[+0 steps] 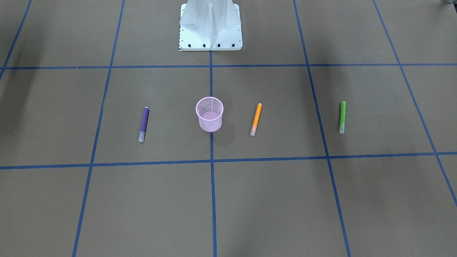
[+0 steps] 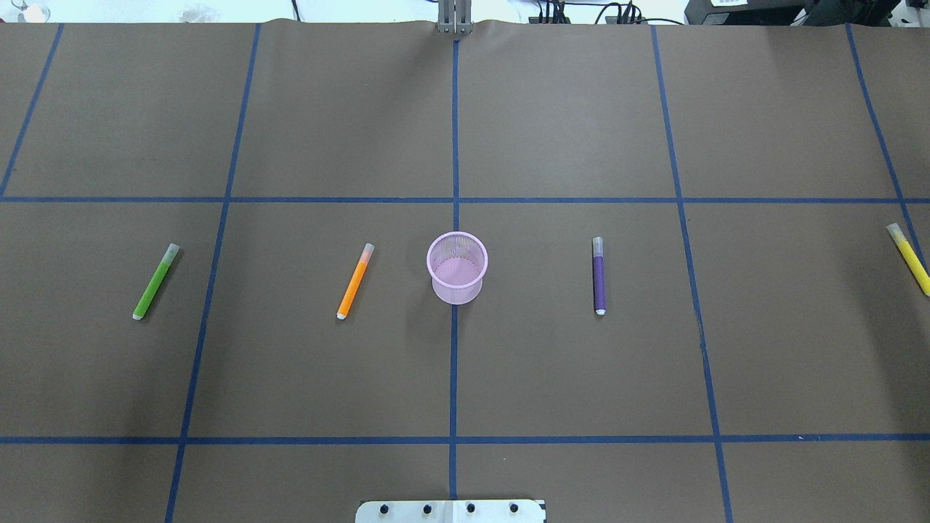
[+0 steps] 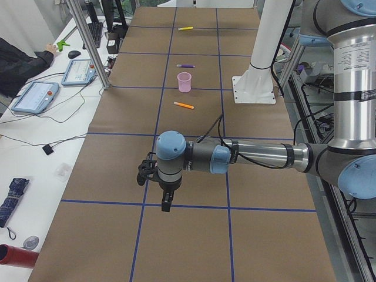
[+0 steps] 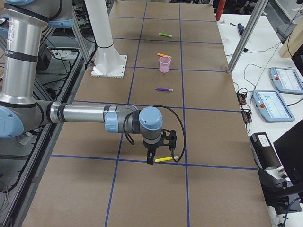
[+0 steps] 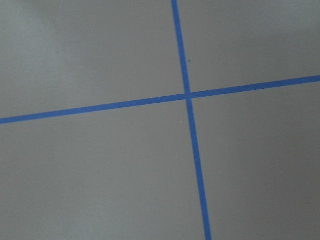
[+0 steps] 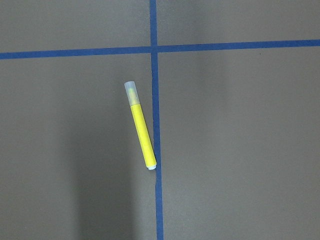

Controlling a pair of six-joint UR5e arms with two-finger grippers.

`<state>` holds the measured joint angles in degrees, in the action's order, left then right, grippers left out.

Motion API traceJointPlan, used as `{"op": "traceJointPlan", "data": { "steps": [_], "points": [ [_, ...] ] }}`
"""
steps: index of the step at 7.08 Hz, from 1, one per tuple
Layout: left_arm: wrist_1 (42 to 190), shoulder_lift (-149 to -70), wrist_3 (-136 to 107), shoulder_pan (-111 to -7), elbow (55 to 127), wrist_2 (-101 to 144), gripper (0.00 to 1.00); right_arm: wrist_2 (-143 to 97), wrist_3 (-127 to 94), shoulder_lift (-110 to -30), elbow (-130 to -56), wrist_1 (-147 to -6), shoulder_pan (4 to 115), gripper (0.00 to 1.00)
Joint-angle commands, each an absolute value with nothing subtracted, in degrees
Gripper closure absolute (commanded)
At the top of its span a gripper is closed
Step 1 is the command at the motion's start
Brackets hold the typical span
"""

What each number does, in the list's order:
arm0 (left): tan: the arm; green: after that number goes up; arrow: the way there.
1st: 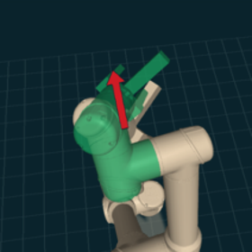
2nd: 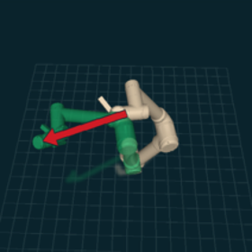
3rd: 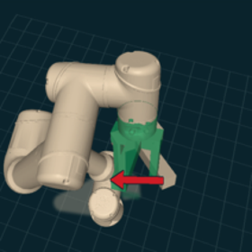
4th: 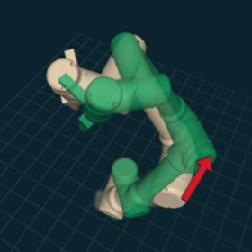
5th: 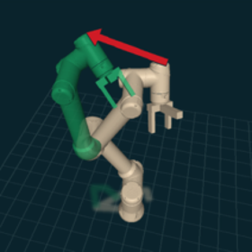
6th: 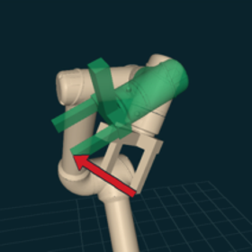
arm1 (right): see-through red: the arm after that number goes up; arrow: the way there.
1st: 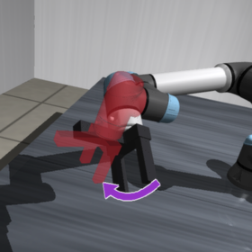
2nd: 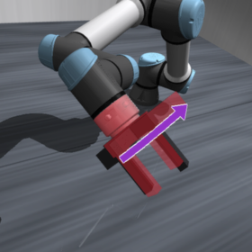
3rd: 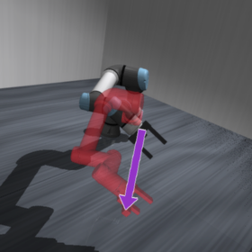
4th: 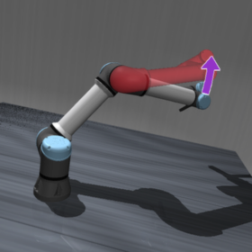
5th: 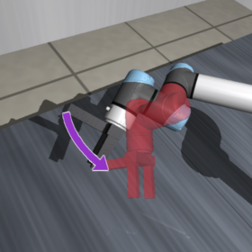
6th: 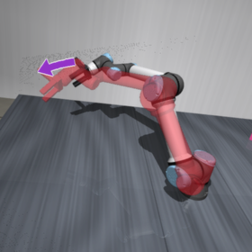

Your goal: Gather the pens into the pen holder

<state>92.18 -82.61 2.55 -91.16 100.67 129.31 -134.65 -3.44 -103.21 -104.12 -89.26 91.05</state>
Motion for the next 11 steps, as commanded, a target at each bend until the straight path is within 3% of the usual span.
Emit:
{"op": "traceJointPlan", "data": {
  "steps": [1, 6, 8, 11],
  "points": [
    [92.02, -82.00, 2.46, -91.23, 101.16, 128.85, 0.00, -134.56, -3.69, -103.18, -104.24, -89.21, 91.05, 0.01],
    [92.63, -82.26, -0.59, -90.88, 104.40, 130.33, 0.00, -134.56, -3.96, -103.18, -105.64, -89.12, 91.40, 0.01],
    [94.13, -86.11, -9.71, -89.74, 108.01, 132.97, 0.00, -134.39, -3.96, -102.84, -105.91, -89.12, 91.41, 0.01],
    [99.54, -88.86, -29.36, -76.34, 109.24, 136.68, 0.00, -134.47, -3.95, -101.08, -105.82, -88.86, 91.32, 0.01]
  ]
}}
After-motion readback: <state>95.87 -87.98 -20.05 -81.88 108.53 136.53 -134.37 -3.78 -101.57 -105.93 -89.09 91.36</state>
